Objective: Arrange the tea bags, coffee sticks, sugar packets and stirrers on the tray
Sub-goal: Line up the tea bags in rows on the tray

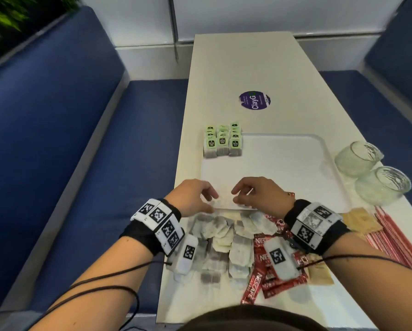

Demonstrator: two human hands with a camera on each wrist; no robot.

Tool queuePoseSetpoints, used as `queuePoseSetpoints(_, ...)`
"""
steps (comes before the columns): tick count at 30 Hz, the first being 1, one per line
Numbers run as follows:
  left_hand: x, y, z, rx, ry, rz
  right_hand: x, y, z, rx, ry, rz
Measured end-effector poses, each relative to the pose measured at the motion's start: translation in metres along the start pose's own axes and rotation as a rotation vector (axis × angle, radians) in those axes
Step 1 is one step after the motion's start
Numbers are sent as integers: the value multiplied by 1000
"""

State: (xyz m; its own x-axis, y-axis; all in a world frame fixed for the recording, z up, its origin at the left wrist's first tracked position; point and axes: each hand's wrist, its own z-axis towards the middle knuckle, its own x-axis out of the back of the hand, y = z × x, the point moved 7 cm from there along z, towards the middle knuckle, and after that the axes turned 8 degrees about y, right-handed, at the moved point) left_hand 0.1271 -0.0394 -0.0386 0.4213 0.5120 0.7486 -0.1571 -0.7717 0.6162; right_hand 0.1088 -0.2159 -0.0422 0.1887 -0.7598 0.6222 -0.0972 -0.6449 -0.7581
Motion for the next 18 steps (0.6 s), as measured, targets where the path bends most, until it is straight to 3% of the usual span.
queuePoseSetpoints(7,-36,7,-37,-78,-124,10,-4,-7,-41,49,27,5)
queuePoseSetpoints(10,-44,9,-37,-103,-129,122,-7,-15,-57,122,-97,11)
queuePoseSetpoints(14,-53,12,-31,-144,-150,184,-23,-13,-73,198,-327,-262)
queuePoseSetpoints(18,-62,16,-30,-208,-216,278,-34,-5,-71,243,-326,-485)
